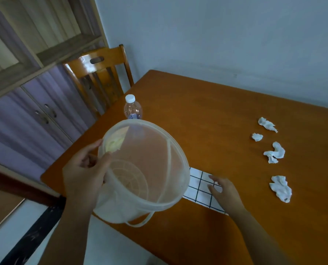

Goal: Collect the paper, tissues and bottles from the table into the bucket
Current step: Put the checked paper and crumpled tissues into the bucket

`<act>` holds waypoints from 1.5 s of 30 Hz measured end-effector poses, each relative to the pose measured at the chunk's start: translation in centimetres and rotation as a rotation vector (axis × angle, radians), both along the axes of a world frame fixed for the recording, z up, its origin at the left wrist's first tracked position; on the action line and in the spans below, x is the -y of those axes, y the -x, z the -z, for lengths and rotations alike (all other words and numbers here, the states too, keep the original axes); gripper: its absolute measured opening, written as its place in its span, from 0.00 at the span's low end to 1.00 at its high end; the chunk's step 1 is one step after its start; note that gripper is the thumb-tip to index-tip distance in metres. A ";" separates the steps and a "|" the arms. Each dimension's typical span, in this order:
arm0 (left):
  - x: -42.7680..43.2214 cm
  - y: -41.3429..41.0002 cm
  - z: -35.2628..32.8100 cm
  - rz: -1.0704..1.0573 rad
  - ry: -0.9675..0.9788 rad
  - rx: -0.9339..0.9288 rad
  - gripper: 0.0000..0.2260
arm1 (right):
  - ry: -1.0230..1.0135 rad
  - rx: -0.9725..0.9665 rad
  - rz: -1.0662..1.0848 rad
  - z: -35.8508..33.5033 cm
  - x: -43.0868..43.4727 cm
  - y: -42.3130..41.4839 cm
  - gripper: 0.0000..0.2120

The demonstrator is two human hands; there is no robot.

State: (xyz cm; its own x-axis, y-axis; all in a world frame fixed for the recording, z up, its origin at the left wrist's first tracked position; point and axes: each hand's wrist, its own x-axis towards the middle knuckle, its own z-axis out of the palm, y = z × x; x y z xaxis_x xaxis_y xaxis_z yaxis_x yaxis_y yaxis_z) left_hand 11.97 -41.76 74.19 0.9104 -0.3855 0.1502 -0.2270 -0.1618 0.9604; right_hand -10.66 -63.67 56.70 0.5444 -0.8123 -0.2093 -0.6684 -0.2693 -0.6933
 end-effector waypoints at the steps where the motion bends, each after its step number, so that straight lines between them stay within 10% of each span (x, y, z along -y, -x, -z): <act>1: 0.1 0.1 0.0 -0.018 -0.005 0.003 0.14 | 0.007 -0.029 -0.037 0.7 0.2 -0.1 0.16; 14: 0.0 0.0 0.7 -0.060 -0.011 -0.010 0.15 | 0.174 -0.248 -0.068 3.5 0.9 0.0 0.15; 34: 1.2 0.8 1.9 0.078 0.062 -0.157 0.16 | 0.022 -0.078 0.246 2.4 -4.4 6.9 0.05; 45: 4.2 2.0 1.6 0.248 0.088 -0.108 0.16 | 0.296 0.173 0.459 -6.4 -2.9 9.6 0.06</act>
State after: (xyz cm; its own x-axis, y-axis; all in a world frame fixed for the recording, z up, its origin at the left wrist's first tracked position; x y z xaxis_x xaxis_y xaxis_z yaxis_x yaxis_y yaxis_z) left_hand 9.92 -45.92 72.61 0.8026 -0.5880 0.1002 -0.1450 -0.0294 0.9890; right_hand -20.27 -60.76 63.11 0.1279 -0.9840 0.1237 -0.6459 -0.1773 -0.7425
